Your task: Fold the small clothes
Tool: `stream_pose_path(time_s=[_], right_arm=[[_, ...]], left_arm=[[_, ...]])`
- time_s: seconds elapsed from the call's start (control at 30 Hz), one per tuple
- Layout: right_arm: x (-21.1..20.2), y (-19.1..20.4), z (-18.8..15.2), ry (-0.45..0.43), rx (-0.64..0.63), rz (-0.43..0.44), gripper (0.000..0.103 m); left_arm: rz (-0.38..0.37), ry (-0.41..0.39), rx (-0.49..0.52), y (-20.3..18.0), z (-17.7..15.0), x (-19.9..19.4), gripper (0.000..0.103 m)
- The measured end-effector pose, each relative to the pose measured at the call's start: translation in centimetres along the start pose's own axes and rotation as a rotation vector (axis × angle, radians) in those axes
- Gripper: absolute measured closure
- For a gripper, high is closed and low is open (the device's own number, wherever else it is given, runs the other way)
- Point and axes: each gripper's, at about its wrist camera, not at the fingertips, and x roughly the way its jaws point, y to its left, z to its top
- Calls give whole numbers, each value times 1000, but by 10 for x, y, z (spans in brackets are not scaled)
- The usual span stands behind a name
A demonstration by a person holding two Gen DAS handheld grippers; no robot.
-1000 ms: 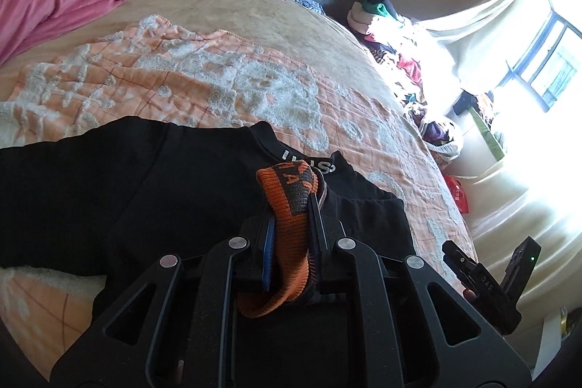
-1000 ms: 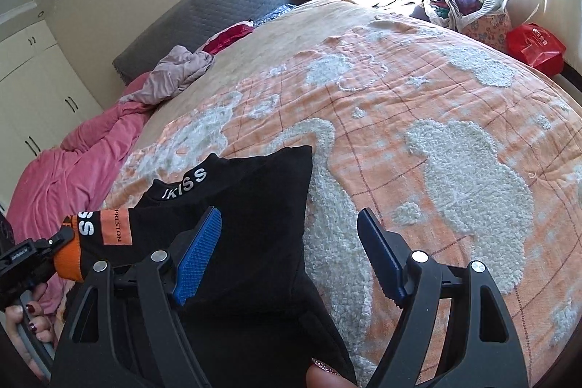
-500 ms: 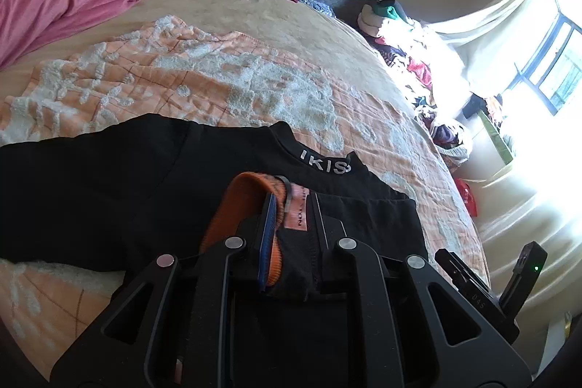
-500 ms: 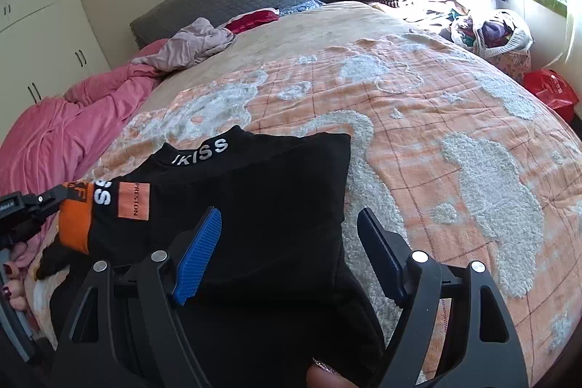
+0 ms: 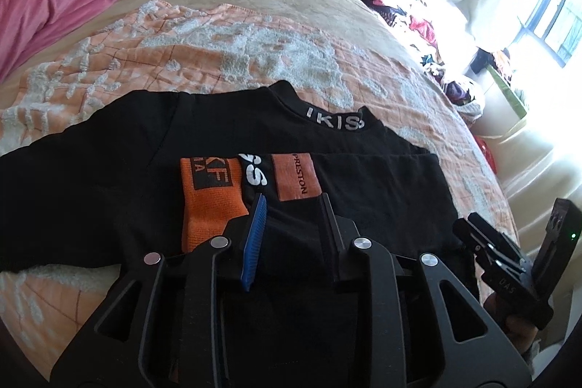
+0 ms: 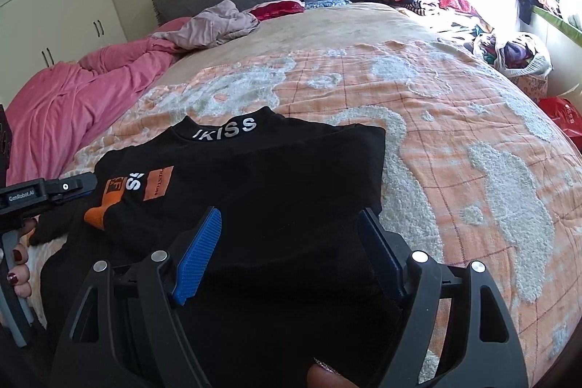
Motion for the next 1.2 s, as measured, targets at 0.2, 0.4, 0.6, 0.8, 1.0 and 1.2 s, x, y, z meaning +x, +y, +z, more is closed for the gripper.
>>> stream_pose_path(time_s=[0.2, 0.4, 0.6, 0.8, 1.0, 1.2], right_arm=[[10, 7, -5, 41, -32, -20, 27], [35, -2, -15, 148, -21, -74, 27], [29, 1, -15, 126, -24, -38, 22], [18, 4, -12, 90, -11, 1, 19], [9, 6, -7, 45, -4, 3, 8], [3, 8, -5, 6, 3, 21, 5]], left_arm=[[65, 94, 37, 5, -14, 30, 74], [73, 104, 57, 11, -24, 36, 74], [62, 90, 37, 11, -22, 30, 70], [78, 52, 25, 9, -21, 17, 55], [98, 20, 11, 14, -20, 0, 31], [147, -28, 9, 19, -20, -21, 16]])
